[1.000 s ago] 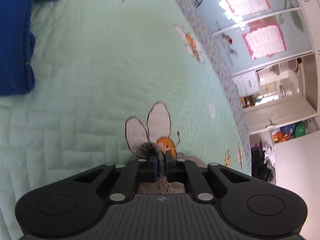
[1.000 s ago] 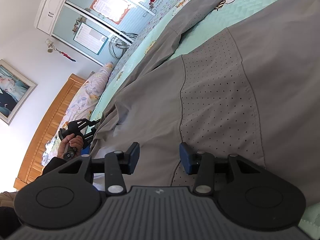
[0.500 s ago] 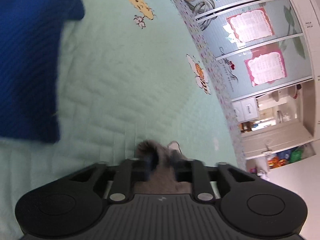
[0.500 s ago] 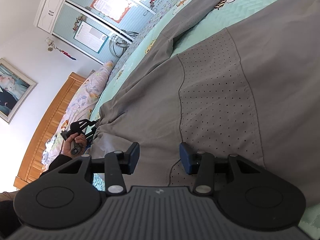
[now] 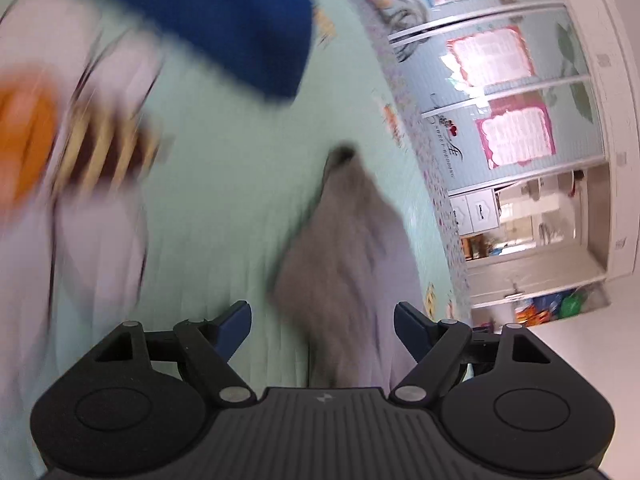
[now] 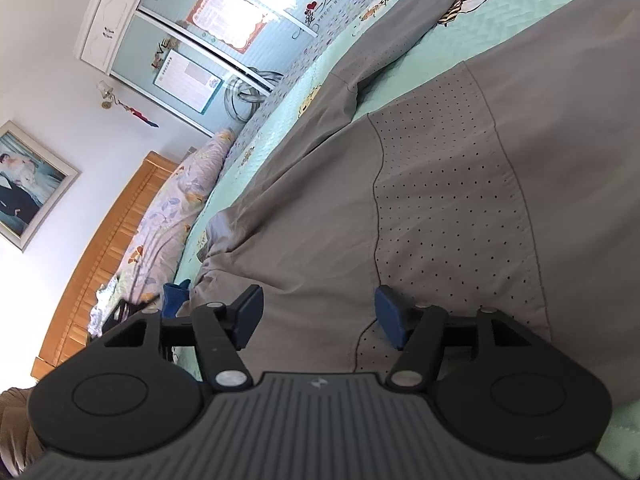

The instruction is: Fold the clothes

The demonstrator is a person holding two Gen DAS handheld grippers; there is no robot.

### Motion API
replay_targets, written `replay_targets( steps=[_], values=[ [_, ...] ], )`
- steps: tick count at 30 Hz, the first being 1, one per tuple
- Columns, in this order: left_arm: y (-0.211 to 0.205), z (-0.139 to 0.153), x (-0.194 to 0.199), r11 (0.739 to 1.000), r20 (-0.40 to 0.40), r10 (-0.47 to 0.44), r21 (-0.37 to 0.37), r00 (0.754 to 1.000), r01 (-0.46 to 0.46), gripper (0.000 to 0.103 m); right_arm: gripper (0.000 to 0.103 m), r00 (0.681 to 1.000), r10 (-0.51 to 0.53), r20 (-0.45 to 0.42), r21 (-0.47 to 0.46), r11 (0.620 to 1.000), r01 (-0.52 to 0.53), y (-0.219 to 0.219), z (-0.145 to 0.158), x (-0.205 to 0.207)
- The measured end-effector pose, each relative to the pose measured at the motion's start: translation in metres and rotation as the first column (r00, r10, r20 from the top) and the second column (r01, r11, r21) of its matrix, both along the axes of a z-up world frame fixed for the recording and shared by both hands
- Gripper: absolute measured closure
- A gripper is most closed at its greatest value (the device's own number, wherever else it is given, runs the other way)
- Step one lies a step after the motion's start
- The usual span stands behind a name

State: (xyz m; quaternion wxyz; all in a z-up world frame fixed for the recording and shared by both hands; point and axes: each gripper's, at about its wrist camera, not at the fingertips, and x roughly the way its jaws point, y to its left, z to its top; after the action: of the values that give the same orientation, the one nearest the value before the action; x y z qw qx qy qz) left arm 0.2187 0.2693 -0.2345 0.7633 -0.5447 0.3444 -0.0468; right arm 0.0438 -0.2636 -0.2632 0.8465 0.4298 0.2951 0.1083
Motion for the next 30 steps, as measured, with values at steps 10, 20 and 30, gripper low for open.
replay_targets(
  steps=[10, 20, 30],
  values=[
    [-0.031, -0.014, 0.029, 0.979, -0.085, 0.142, -0.138, 0.986, -0.152, 0.050, 0.037, 1.000, -0.027, 0.005, 0.051, 0.998, 0.027, -0.006, 0.001, -0.012],
    [-0.029, 0.012, -0.016, 0.952, 0.002, 0.281, 0.129, 0.960, -0.279, 0.092, 0.035, 1.000, -0.029, -0.008, 0.068, 0.997, 0.030, -0.007, 0.003, -0.013],
    [0.006, 0.004, -0.018, 0.969, -0.057, 0.200, 0.162, 0.978, -0.189, 0.081, 0.031, 1.000, -0.012, 0.002, 0.068, 0.998, 0.011, -0.002, 0.007, -0.021]
  ],
)
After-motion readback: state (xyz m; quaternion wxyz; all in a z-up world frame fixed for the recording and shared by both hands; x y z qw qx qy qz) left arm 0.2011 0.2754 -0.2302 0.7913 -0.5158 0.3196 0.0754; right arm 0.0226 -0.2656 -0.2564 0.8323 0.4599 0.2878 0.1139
